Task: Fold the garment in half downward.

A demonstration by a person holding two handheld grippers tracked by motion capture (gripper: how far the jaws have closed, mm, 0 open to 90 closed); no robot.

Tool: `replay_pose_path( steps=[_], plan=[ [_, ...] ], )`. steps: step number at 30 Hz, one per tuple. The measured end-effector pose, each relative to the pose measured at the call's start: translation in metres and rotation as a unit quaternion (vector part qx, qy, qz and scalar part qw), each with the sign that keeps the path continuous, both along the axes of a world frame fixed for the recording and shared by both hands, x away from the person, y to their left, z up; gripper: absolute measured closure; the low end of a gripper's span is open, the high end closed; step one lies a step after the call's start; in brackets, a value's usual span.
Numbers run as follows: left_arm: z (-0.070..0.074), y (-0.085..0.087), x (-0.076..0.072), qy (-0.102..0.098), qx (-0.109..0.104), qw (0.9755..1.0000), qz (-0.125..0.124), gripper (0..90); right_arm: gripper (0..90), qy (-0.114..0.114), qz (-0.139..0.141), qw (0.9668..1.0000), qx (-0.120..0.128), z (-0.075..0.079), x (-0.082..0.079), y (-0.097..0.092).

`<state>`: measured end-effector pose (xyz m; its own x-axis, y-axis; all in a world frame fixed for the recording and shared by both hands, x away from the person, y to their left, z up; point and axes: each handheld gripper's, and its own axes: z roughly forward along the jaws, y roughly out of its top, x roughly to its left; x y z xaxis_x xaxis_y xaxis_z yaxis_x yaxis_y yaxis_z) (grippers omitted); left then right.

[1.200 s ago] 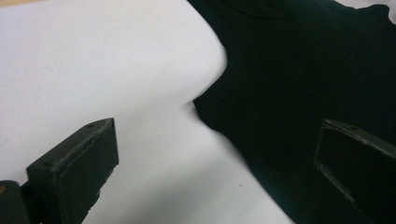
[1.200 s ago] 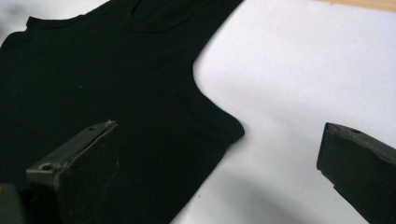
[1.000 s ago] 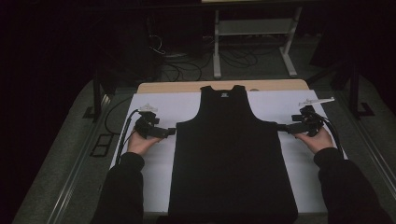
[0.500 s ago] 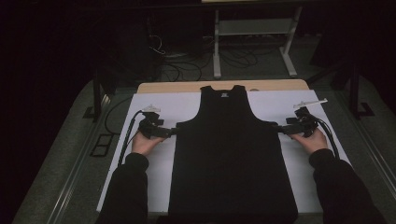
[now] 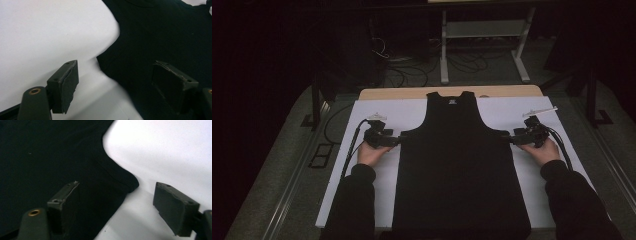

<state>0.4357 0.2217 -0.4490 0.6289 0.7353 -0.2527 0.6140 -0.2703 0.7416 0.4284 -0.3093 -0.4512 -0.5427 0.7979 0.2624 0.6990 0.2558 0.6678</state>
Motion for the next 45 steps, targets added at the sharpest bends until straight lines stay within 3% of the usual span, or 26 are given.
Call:
replay_pose_path(
  steps=[10, 18, 21, 31, 37, 45],
  plan=[
    [-0.005, -0.005, 0.002, 0.001, 0.003, 1.0, 0.003, 31.3, 34.5, -0.003, -0.003, 1.0, -0.002, -0.001, 0.001, 0.004],
    [-0.001, -0.024, 0.008, 0.011, 0.037, 0.9992, -0.012, 37.1, 48.5, -0.01, -0.015, 0.9998, -0.005, -0.002, 0.002, 0.005],
    [-0.001, -0.028, 0.009, 0.01, 0.035, 0.9993, -0.007, 40.1, 54.4, -0.011, -0.02, 0.9997, -0.011, -0.002, 0.002, 0.005],
    [0.001, -0.027, 0.01, 0.004, 0.059, 0.9981, 0.013, 64.4, 79.4, -0.016, -0.016, 0.9994, -0.025, -0.002, 0.002, 0.008],
    [-0.001, -0.027, 0.009, -0.004, 0.066, 0.9974, 0.028, 83.8, 83.9, -0.014, -0.011, 0.9995, -0.026, -0.001, 0.001, 0.008],
    [0.001, -0.026, 0.007, 0.0, 0.067, 0.9975, 0.022, 86.7, 84.8, -0.012, -0.014, 0.9996, -0.021, 0.001, 0.0, 0.007]
  ],
)
